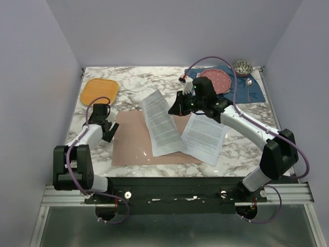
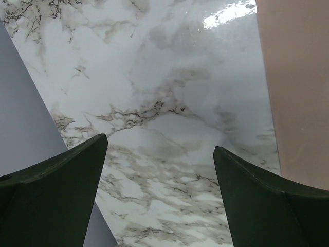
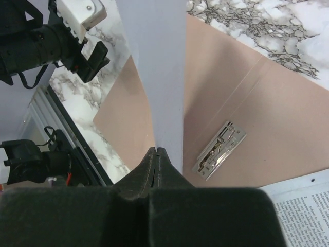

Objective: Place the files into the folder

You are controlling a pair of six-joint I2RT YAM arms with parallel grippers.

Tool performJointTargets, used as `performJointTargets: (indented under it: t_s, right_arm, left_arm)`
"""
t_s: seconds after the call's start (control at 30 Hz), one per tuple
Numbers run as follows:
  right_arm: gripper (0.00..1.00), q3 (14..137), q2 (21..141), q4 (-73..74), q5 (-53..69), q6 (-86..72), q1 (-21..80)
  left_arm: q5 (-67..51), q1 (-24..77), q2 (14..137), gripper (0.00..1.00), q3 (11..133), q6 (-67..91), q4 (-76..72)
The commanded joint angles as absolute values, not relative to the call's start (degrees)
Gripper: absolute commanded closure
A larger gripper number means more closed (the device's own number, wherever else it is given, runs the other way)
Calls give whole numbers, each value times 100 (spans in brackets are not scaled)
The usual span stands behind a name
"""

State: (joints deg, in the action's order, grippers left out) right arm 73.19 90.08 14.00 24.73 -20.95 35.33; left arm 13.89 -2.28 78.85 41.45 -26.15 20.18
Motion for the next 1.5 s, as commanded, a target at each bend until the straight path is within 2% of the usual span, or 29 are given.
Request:
performJointTargets:
  t_s: [0.0,0.7,0.97,1.17,1.37,1.47]
  right_arm:
    - [99,7673,9132,1222,2584,-2065,3603]
    - [99,8297,10072,1020,2593,-2250,3858]
    - [99,8288,10195,888,2549,-2390,3964]
    - [99,8428,10476,835,2418,-2478,4034]
    - [99,8087,10328,975,1970,-2435,4034]
    - [95,7735,10161,1063,1654,-2417,4034]
  left_arm:
    - [1863,-246,8445,1,4333,-2707,1354]
    - [1538,-18,8209,1,3208,-3182,1002]
    - [1775,641,8201,1,3173,-3032,984]
    - [1749,756,8033,1,3059,-3006,1081]
    - [1740,826,7823,1,2979,-3015,1160]
    - [1609,958,7551,1,3268,-2866,1581]
